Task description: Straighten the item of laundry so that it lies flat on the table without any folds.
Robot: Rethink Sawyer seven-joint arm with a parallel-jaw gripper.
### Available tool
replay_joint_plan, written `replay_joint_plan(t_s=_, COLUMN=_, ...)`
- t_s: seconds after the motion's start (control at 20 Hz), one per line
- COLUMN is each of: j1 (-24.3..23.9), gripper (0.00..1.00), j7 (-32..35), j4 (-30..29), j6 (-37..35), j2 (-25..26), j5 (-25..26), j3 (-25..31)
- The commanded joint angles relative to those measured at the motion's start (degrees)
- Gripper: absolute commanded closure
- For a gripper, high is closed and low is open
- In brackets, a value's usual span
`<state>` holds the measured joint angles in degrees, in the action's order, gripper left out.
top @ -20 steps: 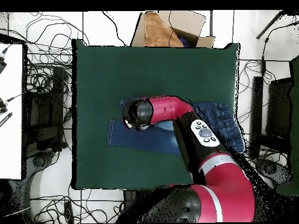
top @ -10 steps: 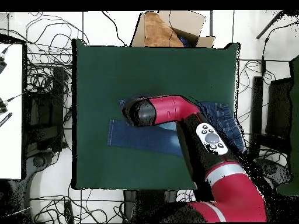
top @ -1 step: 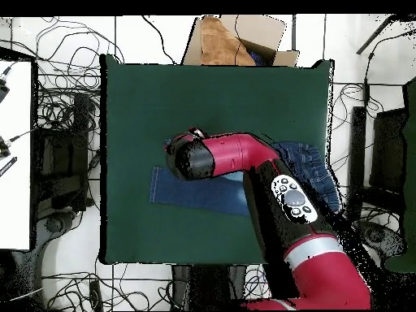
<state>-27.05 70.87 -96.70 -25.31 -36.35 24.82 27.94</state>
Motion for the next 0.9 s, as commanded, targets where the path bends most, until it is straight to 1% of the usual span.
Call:
replay_joint_plan(t_s=0.05, j1=2.77, gripper=1.00, j7=3.86, j4=-1.19, j6=-0.97, j2=0.41, j5=2.41, j3=-0.35)
replay_joint_plan(t_s=0.3, j1=3.97, gripper=1.00, j7=3.95, j4=0.57, j6=-2.68, j2=1.24, j5=1.92, j3=-1.07)
replay_joint_plan(t_s=0.5, j1=4.68, gripper=1.00, j7=4.33, j4=0.96, j6=-2.74, j2=1.43, j5=1.83, j3=-1.66)
replay_joint_plan(t_s=0.6, j1=4.89, gripper=1.00, j7=3.99, j4=2.22, j6=-3.73, j2=2.22, j5=1.59, j3=-1.88)
replay_joint_plan(t_s=0.9, j1=7.81, gripper=1.00, j7=5.68, j4=4.71, j6=-1.69, j2=2.96, j5=4.95, j3=-6.69)
